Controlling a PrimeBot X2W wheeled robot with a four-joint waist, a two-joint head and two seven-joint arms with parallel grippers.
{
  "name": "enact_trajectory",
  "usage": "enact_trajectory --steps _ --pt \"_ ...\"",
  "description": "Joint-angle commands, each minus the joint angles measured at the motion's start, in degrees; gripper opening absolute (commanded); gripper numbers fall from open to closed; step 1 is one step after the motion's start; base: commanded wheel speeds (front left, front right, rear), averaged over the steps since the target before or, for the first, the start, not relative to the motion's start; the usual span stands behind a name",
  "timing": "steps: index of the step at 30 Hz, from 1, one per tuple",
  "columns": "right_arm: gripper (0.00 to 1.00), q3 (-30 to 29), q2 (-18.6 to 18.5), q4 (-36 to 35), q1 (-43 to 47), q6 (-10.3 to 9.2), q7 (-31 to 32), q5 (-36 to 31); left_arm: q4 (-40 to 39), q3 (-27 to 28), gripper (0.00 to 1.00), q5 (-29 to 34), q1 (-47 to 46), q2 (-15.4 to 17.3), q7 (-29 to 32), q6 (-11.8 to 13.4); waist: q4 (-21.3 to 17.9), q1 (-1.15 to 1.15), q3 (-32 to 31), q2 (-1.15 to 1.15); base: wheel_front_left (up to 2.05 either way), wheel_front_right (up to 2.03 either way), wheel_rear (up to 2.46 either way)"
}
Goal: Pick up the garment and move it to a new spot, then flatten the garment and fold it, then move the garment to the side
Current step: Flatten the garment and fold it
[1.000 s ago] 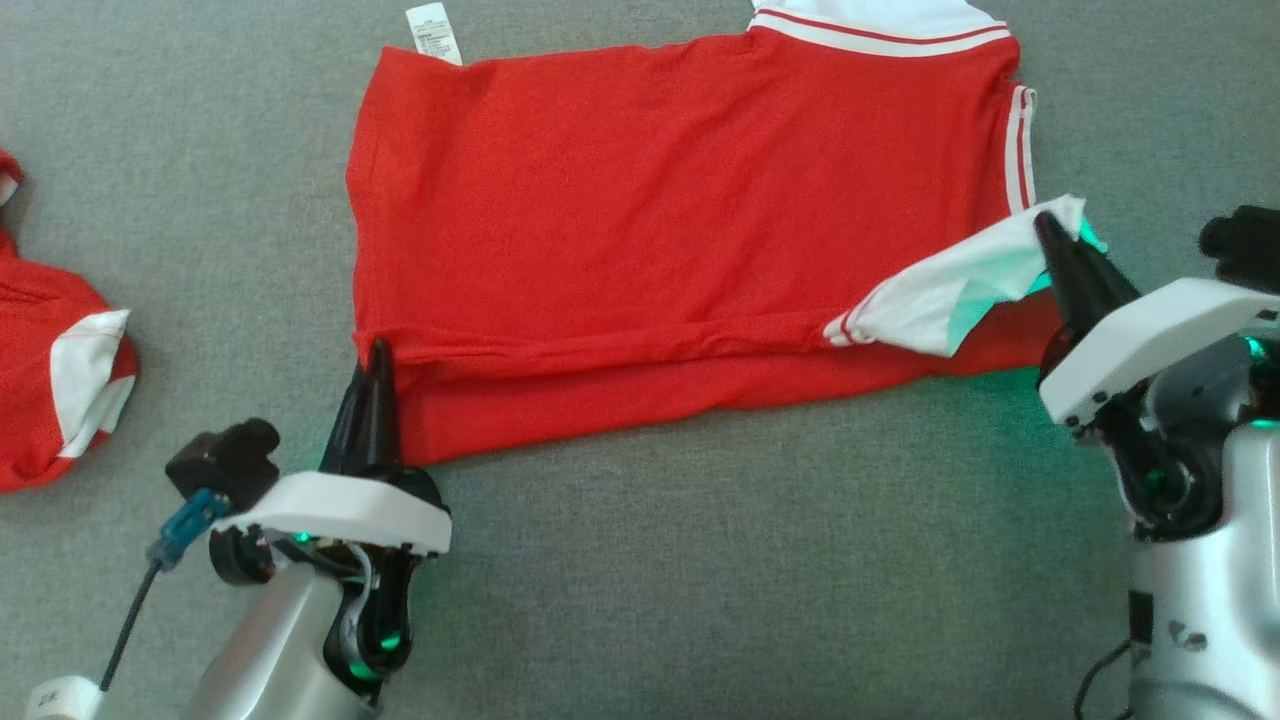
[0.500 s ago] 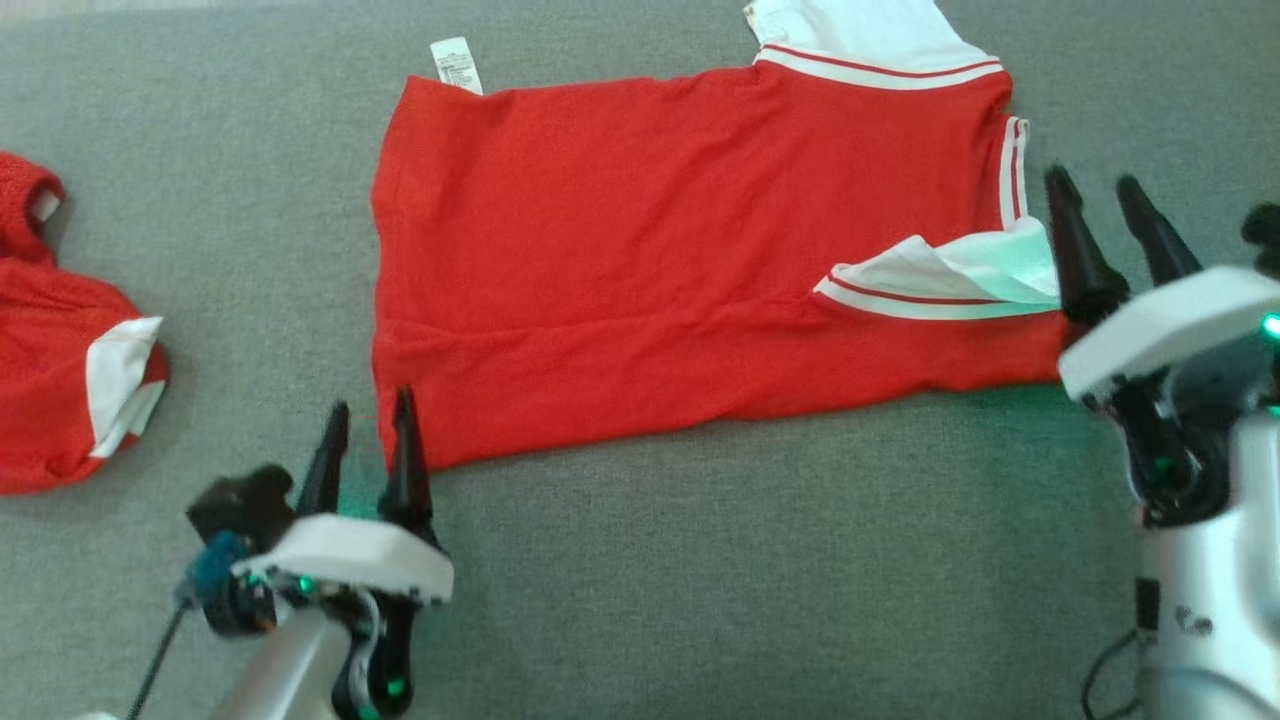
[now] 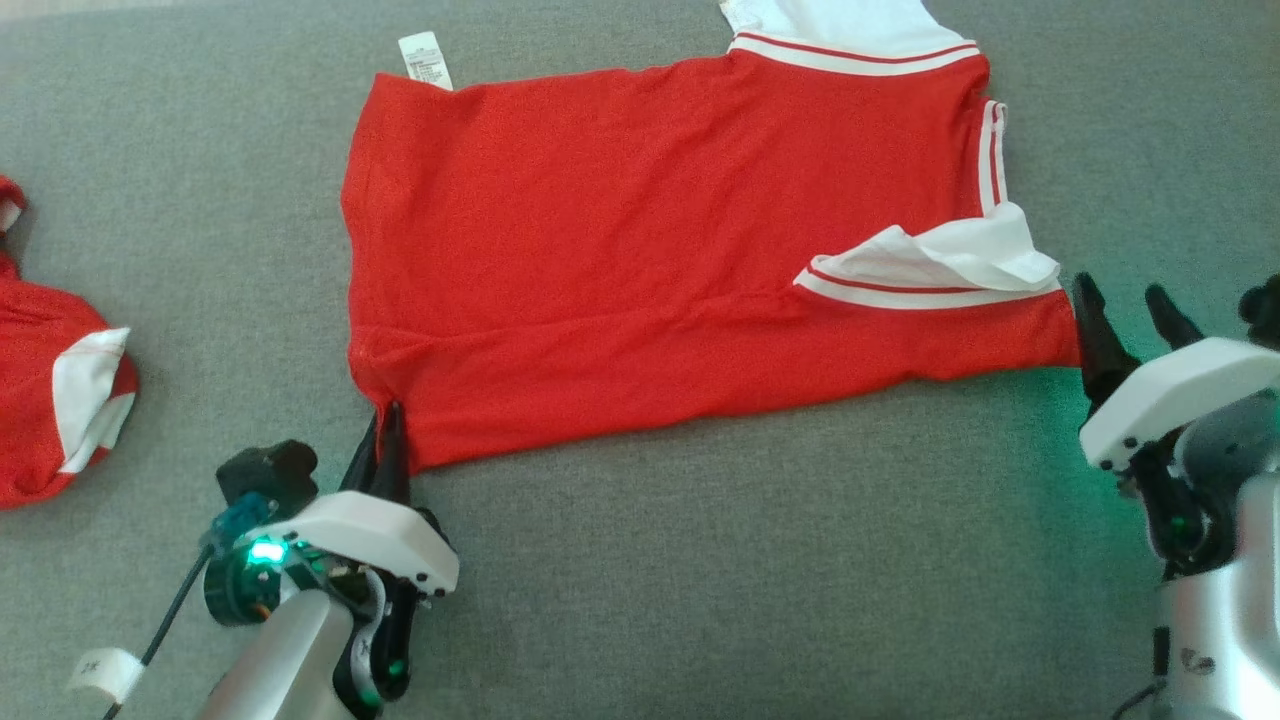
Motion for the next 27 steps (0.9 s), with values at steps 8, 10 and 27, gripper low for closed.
enact_trajectory --steps 8,10,27 --pt "1.00 3.13 0.30 5.70 -2.01 0.43 3.35 -2.83 -0.44 0.08 0.00 -0.07 0.26 1.00 0.70 -0.48 1.16 0.01 0.60 0.00 0.00 0.00 0.00" --pt "1.00 4.35 0.26 6.60 -1.58 0.43 4.19 -4.45 -0.46 0.07 0.00 -0.16 0.29 0.99 0.59 -0.53 1.27 0.01 0.47 0.00 0.00 0.00 0.00" --pt "0.00 4.10 -0.59 -11.63 14.07 0.43 10.38 -2.24 -13.35 1.45 0.00 -1.85 12.09 7.61 5.14 5.02 0.36 0.01 -7.35 0.00 0.00 0.00 0.00"
